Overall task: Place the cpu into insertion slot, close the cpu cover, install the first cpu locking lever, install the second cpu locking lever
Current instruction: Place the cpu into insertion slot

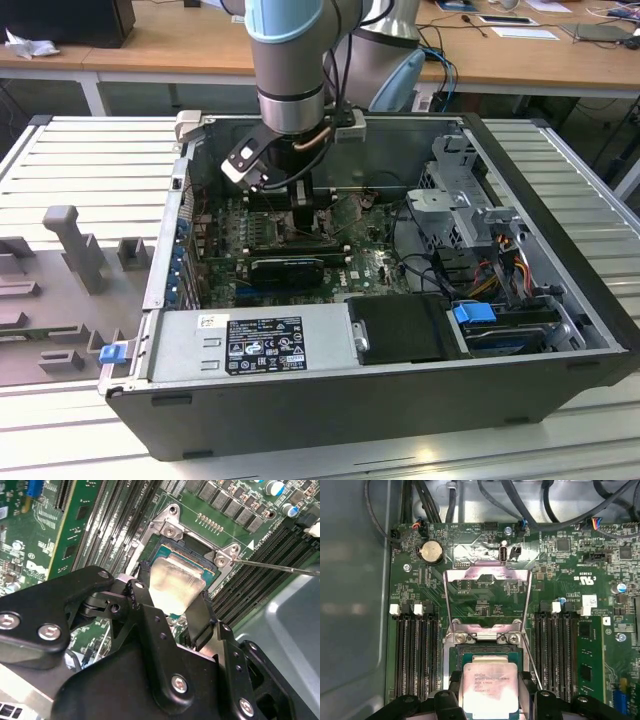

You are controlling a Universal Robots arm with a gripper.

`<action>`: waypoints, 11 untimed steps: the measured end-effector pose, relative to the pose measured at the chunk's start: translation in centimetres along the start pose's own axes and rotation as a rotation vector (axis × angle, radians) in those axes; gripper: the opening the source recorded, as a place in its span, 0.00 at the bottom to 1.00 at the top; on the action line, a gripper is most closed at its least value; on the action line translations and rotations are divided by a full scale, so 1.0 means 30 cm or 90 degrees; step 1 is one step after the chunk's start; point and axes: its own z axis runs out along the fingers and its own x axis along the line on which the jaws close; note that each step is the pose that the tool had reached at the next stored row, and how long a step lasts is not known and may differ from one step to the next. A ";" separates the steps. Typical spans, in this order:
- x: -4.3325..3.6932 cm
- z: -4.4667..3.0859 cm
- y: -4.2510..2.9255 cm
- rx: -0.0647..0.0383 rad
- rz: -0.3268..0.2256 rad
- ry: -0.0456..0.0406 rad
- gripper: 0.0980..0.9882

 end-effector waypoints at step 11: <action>0.006 0.028 -0.003 0.000 0.008 -0.0008 0.48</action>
